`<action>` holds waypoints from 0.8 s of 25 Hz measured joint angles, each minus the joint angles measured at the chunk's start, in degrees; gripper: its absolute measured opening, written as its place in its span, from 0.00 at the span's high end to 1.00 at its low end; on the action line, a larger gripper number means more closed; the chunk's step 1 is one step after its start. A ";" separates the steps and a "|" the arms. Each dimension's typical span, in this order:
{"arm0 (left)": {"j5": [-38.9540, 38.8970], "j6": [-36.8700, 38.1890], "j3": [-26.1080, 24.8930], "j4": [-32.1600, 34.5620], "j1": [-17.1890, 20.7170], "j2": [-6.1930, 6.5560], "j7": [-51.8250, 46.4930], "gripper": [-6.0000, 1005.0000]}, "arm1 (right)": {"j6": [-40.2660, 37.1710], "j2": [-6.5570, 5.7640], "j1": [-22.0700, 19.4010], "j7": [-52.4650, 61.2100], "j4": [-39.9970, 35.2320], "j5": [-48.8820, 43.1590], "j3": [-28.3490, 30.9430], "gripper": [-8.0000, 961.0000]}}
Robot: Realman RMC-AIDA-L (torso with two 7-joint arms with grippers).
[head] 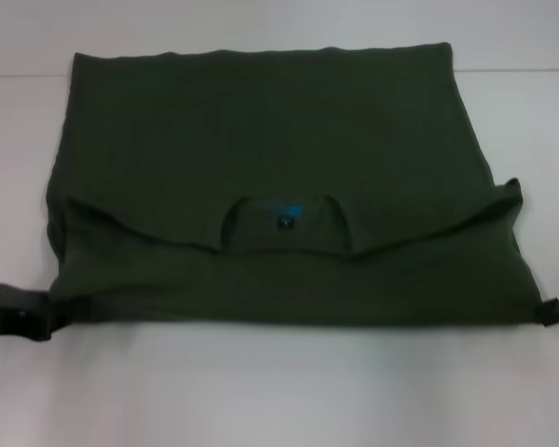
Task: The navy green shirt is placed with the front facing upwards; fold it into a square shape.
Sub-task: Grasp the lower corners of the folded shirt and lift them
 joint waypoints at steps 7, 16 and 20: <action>6.05 8.48 -0.04 4.45 0.03 0.22 -8.97 0.92 | -8.28 0.07 0.06 0.47 -2.75 -3.13 -0.31 0.98; 13.43 15.95 0.02 6.08 0.09 0.31 -12.70 0.92 | -12.00 0.54 -0.97 2.49 -2.80 -5.33 -5.79 0.98; 15.14 17.69 -0.37 6.72 0.95 0.23 -13.02 0.92 | -12.20 0.79 -2.00 3.44 -2.13 -4.71 -9.56 0.98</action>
